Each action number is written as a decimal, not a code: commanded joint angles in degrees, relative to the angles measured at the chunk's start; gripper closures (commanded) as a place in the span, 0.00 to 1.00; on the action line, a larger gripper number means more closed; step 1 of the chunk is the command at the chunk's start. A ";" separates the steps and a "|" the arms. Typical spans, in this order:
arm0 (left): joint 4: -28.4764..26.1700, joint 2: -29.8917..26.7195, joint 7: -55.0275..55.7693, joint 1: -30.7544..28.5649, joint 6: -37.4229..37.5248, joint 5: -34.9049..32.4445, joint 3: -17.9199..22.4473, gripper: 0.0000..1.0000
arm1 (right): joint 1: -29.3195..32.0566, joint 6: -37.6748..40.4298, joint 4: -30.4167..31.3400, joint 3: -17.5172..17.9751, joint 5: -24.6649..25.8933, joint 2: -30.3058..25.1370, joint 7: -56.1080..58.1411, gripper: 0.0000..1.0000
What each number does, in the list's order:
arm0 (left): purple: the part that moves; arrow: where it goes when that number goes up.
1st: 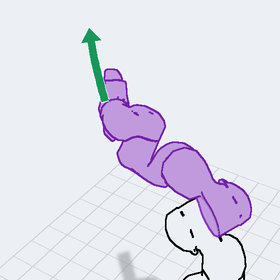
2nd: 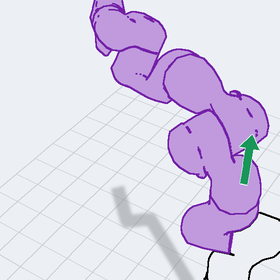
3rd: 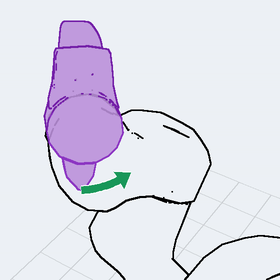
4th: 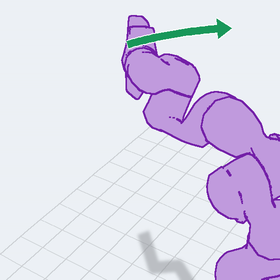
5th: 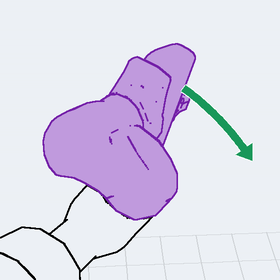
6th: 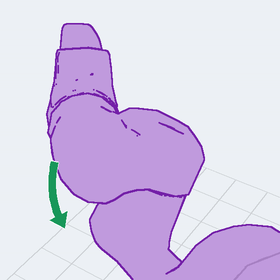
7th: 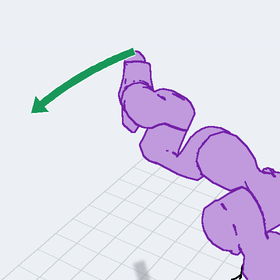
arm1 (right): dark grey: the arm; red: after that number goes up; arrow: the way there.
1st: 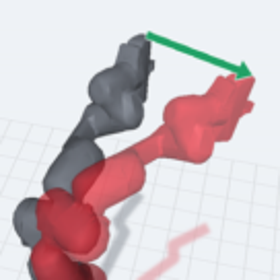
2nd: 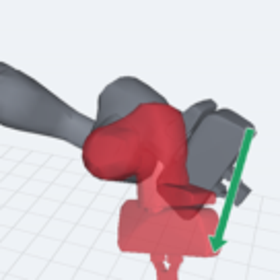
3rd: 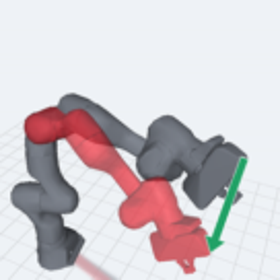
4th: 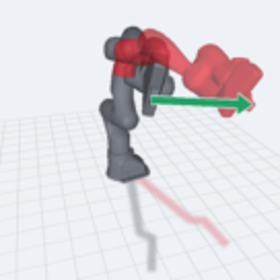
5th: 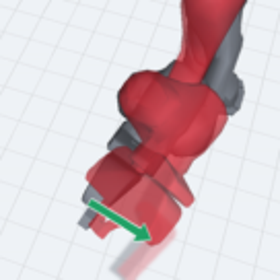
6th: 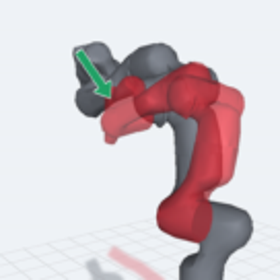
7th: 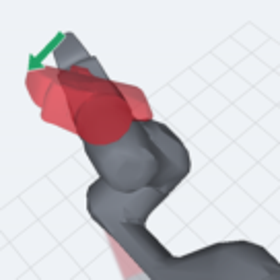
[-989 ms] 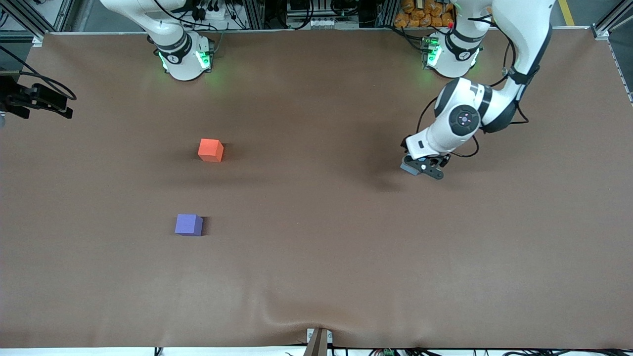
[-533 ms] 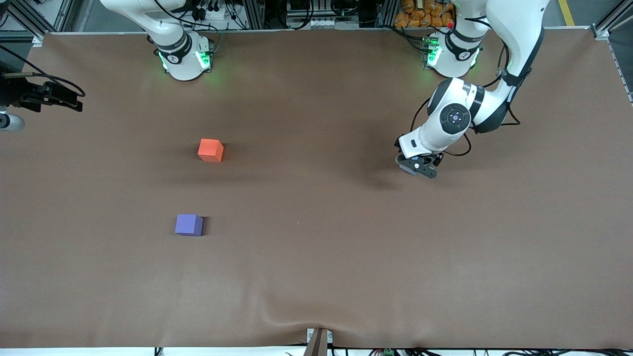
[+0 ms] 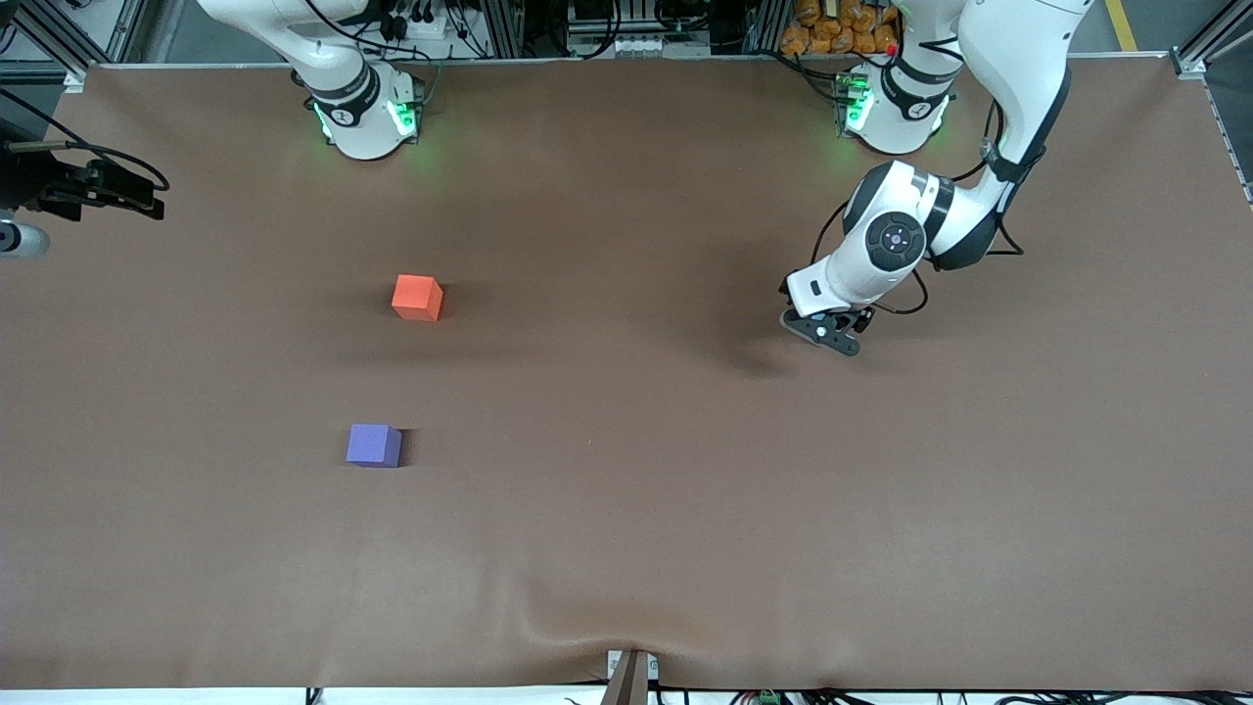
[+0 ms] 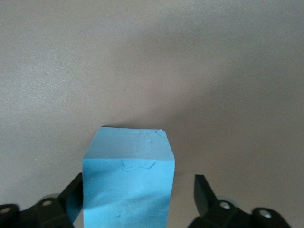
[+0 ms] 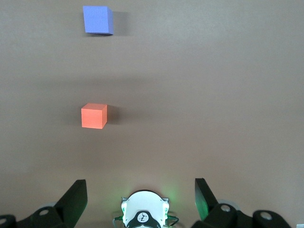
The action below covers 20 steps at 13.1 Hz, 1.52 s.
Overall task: Place blue block between orange and purple blocks
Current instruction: 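Carry the cube with the left gripper while the right gripper reaches over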
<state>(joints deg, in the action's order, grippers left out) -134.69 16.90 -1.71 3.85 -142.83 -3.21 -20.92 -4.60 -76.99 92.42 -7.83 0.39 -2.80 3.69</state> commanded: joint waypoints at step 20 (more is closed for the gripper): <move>69.01 36.17 57.69 34.97 16.53 -0.83 5.96 1.00 | -7.70 -9.04 -0.05 -0.26 -4.32 6.83 -0.08 0.00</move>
<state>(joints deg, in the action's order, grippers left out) -75.34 46.98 52.67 33.07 -127.69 -3.65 -18.39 -11.56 -84.74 92.72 -7.51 -1.16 2.15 3.69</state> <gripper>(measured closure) 0.405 0.000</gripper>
